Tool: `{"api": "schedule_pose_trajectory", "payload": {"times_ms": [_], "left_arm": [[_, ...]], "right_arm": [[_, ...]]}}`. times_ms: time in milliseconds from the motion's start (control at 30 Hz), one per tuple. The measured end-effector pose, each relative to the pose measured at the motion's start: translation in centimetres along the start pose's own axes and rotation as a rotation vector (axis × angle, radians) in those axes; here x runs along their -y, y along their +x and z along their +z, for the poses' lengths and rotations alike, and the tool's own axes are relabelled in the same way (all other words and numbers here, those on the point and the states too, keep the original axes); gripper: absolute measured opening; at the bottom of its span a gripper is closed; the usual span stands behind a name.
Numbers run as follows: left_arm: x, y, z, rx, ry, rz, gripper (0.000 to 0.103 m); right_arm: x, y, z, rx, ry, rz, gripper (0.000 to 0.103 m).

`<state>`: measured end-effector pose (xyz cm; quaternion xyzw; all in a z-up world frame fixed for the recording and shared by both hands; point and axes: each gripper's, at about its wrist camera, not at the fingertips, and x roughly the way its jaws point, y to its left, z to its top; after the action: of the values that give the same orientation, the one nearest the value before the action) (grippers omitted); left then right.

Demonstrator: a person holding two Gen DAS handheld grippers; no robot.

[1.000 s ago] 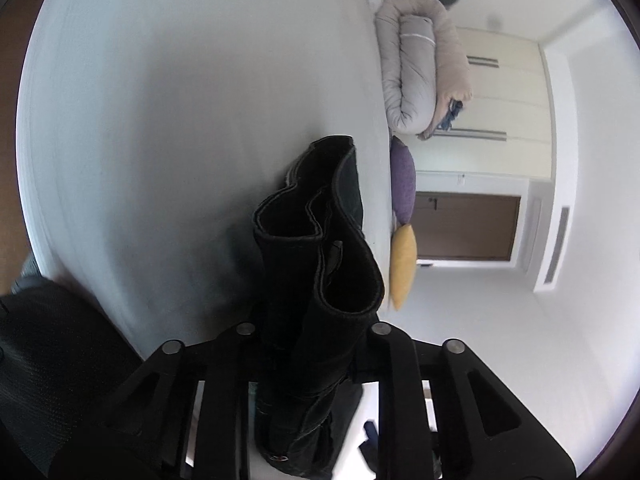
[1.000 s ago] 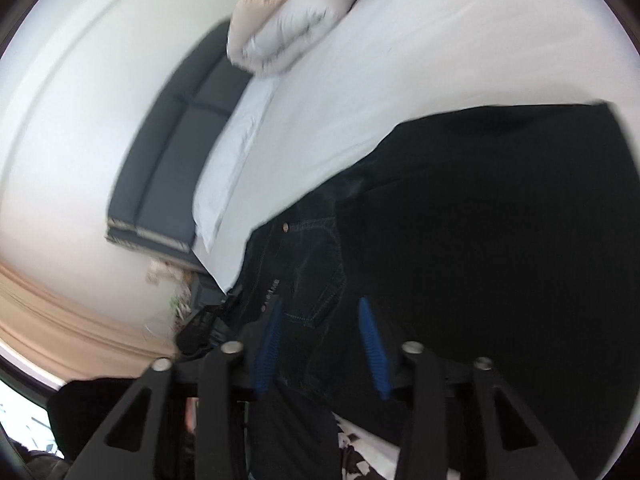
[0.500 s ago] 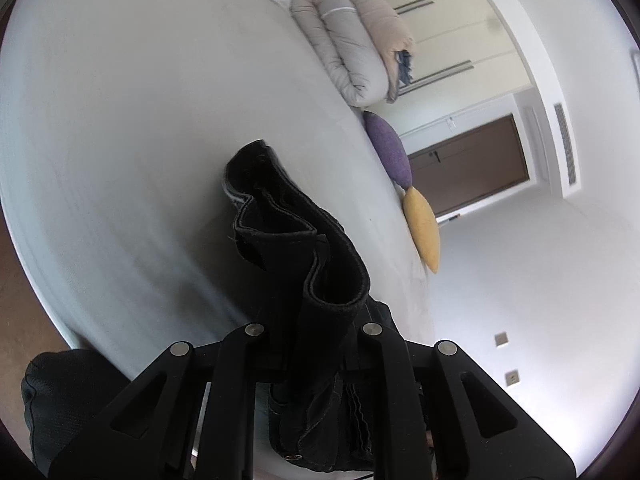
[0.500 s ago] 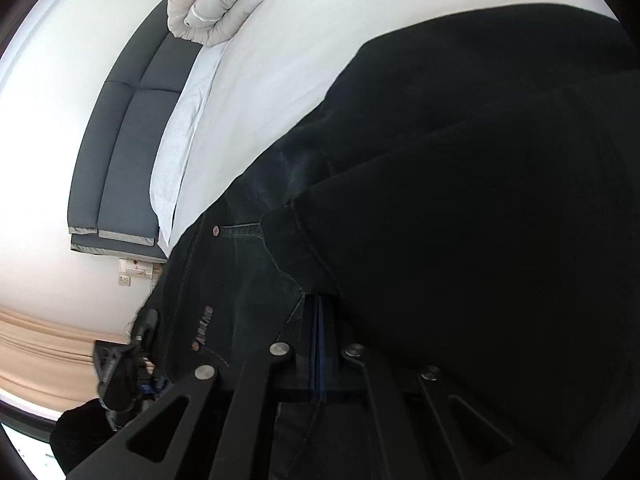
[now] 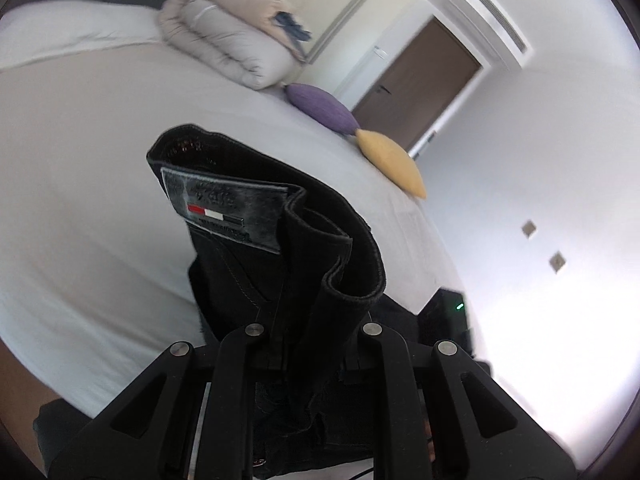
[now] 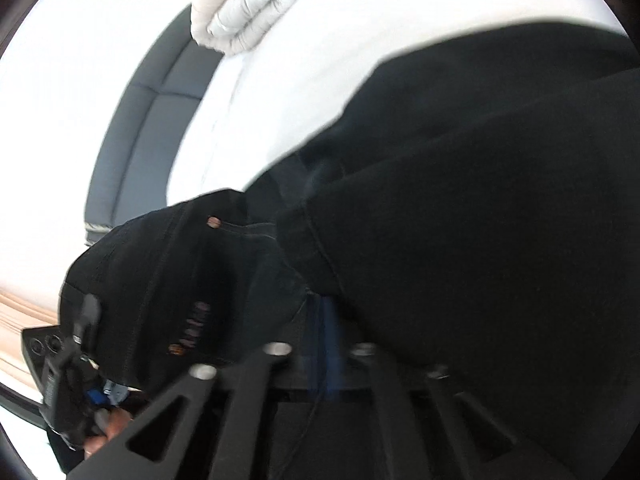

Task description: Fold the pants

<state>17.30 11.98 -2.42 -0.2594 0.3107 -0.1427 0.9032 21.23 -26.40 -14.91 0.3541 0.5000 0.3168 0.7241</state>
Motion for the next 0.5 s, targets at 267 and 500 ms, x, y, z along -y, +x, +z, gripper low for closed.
{"api": "schedule_pose_trajectory", "payload": {"times_ms": [267, 500], "left_arm": [[13.0, 6.2, -5.7, -0.146, 0.347, -0.016, 0.014], [18.1, 11.7, -12.8, -0.304, 0.502, 0.021, 0.014]], "right_arm": [[3.1, -10.6, 1.2, 0.122, 0.07, 0.246, 0.082], [7.6, -13.1, -1.0, 0.131, 0.146, 0.22, 0.084]]}}
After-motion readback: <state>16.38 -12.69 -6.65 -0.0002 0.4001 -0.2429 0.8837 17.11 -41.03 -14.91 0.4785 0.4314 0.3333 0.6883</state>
